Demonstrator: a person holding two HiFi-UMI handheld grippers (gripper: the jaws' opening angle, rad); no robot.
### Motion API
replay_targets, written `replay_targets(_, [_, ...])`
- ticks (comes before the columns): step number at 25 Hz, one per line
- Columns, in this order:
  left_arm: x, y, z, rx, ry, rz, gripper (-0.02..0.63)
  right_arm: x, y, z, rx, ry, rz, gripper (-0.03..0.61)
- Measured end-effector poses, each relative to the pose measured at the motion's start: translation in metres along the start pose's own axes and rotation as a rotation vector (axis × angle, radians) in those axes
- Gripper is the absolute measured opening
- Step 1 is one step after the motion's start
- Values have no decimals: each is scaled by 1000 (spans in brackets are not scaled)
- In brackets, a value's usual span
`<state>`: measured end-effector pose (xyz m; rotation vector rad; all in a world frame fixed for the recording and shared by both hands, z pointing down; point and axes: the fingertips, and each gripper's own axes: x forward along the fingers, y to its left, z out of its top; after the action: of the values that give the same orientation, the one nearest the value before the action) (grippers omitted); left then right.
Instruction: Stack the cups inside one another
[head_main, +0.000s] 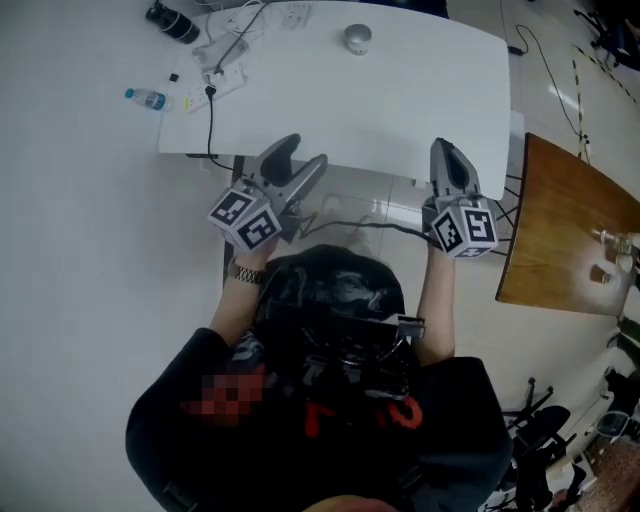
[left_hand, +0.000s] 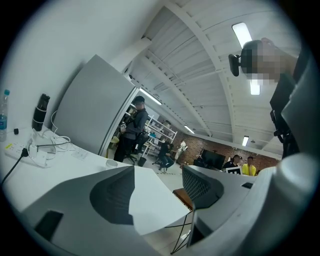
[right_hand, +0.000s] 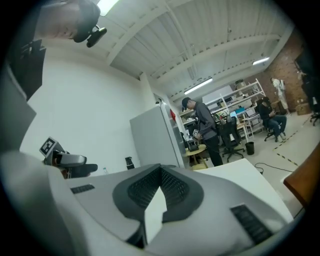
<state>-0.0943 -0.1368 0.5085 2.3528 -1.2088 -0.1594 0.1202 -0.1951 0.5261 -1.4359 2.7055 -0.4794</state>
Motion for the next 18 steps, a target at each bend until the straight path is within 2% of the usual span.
replay_targets(2, [-2, -7, -4, -9, 13, -5, 272, -18, 14, 3, 9, -22, 23, 4])
replay_targets(6, [1, -20, 7, 9, 6, -58, 272, -38, 45, 18, 10, -74, 54, 3])
replay_targets(11, [10, -32, 44, 112, -42, -104, 270, -41, 64, 49, -72, -130, 27, 3])
replay_targets(15, [4, -35, 64, 205, -59, -82, 270, -39, 76, 71, -112, -157, 6, 3])
replay_targets(18, [12, -31, 74, 255, -55, -61, 244, -35, 80, 87, -158, -190, 10, 3])
